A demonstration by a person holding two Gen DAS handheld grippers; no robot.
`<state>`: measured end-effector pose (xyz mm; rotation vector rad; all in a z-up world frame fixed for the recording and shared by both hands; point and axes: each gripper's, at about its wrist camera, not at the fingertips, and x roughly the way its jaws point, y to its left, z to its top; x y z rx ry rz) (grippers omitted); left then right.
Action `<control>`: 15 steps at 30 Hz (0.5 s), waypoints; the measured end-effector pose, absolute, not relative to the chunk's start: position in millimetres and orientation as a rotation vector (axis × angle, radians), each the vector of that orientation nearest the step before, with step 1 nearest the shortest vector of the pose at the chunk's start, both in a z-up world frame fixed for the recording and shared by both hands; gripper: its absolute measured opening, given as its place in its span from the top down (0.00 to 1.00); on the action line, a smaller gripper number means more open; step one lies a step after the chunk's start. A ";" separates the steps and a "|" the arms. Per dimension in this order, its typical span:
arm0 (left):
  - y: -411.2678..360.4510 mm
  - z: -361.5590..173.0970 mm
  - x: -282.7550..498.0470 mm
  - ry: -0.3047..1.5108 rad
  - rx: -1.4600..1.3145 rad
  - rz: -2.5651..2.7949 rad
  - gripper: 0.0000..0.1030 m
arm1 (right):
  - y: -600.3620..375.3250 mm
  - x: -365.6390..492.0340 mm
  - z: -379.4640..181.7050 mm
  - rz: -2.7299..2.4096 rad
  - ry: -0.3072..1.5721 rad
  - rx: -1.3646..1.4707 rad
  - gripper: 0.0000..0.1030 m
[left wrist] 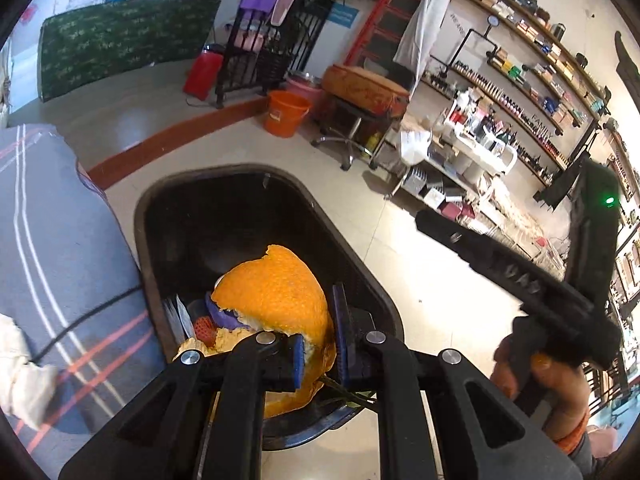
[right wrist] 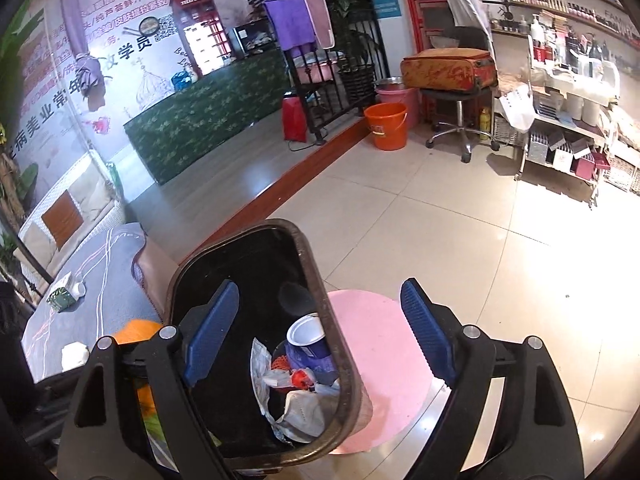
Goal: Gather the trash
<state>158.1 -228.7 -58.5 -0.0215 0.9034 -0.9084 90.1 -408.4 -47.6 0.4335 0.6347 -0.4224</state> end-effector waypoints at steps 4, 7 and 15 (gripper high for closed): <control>-232.1 -63.7 157.7 0.933 -0.007 -0.916 0.42 | -407.5 88.4 -46.3 -0.429 0.632 0.434 0.20; -228.1 -65.2 156.6 0.937 -0.037 -0.911 0.30 | -409.0 88.0 -44.9 -0.431 0.628 0.436 0.20; -221.2 -58.7 150.0 0.924 -0.033 -0.908 0.20 | -408.4 88.8 -41.5 -0.426 0.620 0.446 0.19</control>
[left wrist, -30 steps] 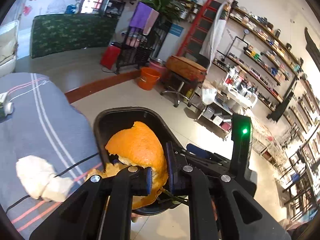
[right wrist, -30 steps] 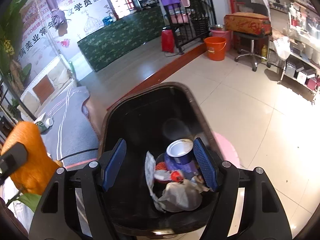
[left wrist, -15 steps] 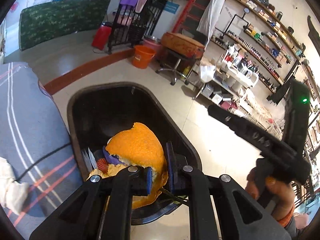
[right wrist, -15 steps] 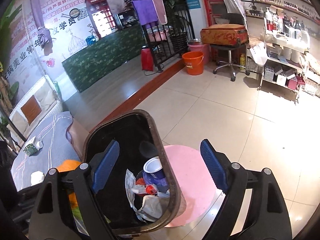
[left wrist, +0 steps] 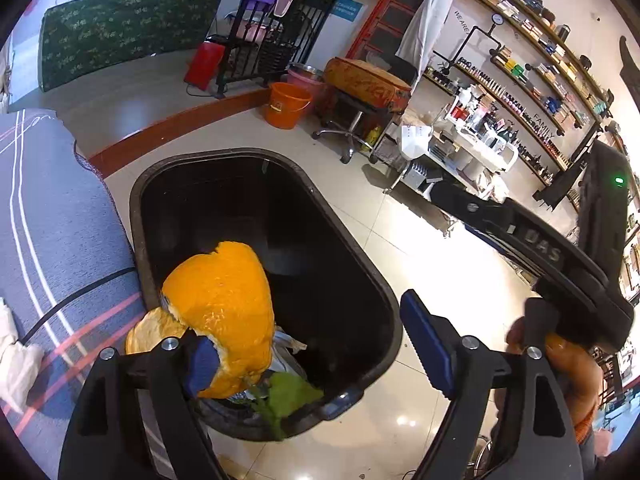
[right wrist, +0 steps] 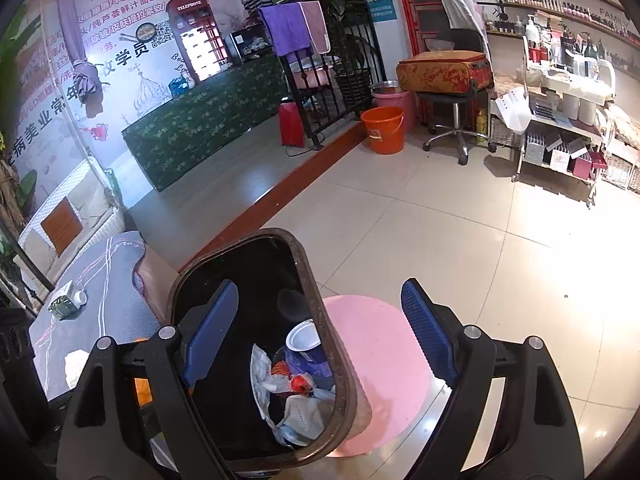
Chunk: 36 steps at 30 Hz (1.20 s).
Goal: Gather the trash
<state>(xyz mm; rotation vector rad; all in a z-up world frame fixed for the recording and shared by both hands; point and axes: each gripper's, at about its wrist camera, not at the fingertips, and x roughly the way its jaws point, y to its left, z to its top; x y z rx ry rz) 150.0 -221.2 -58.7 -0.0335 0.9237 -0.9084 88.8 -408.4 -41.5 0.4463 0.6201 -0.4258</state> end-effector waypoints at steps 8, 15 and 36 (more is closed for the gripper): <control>-199.4 -49.4 141.5 0.889 -0.011 -0.869 0.19 | -397.4 99.8 -41.4 -0.390 0.639 0.439 0.19; -173.7 -22.7 137.4 0.796 -0.036 -0.844 0.11 | -382.2 112.0 -44.6 -0.332 0.660 0.437 0.19; -133.1 -22.2 155.3 0.732 -0.094 -0.752 0.08 | -361.2 121.0 -52.2 -0.260 0.697 0.411 0.19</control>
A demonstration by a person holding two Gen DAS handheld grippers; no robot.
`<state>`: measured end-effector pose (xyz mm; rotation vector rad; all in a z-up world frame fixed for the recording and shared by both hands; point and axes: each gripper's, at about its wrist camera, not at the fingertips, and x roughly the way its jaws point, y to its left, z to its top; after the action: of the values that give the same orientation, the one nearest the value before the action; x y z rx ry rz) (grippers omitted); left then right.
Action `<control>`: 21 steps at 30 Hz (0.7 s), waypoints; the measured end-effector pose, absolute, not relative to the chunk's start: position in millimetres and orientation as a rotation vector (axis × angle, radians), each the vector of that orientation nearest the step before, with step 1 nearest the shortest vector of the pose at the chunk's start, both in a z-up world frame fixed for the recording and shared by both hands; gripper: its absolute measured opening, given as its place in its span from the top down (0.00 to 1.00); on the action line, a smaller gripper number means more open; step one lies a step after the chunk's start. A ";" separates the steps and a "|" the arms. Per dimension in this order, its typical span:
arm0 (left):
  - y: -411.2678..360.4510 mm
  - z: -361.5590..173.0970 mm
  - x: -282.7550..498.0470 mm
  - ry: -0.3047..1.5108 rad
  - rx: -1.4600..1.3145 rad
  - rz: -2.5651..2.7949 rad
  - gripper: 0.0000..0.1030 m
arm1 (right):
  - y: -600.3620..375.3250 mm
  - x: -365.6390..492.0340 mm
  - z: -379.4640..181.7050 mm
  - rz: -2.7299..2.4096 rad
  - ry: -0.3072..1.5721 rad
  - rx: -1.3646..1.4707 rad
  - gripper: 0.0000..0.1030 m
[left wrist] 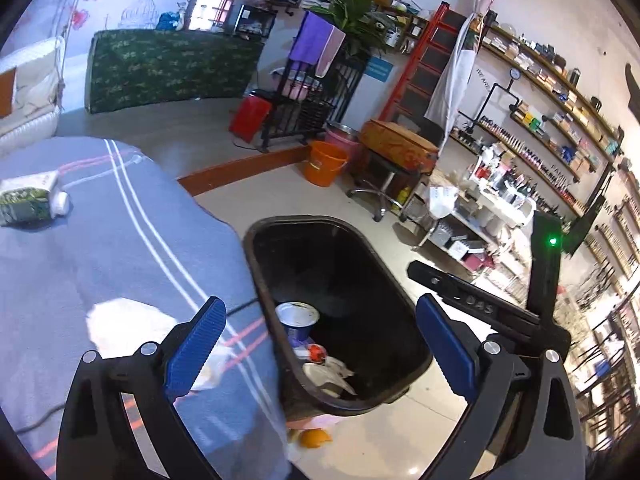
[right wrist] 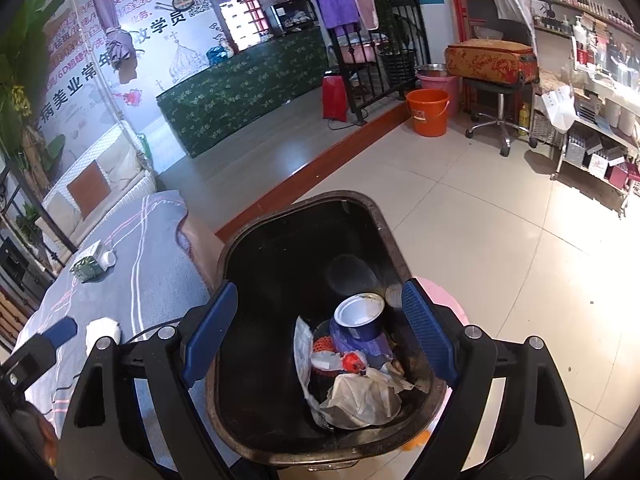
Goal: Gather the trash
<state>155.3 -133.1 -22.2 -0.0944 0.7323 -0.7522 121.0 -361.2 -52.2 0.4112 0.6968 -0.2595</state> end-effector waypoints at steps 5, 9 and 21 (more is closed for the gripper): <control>-124.2 -26.8 160.5 0.748 -0.092 -0.712 0.08 | -344.8 126.5 -49.7 -0.225 0.693 0.361 0.19; -101.8 -32.3 166.4 0.765 -0.114 -0.650 0.08 | -327.4 139.8 -54.4 -0.157 0.722 0.360 0.19; 8.0 -39.0 176.5 0.783 -0.250 -0.367 0.09 | -222.3 164.1 -58.2 0.041 0.694 0.235 0.19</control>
<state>176.5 8.0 -39.0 -0.2501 0.7827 -0.3674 164.1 -222.3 -58.2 0.2354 0.6937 0.0412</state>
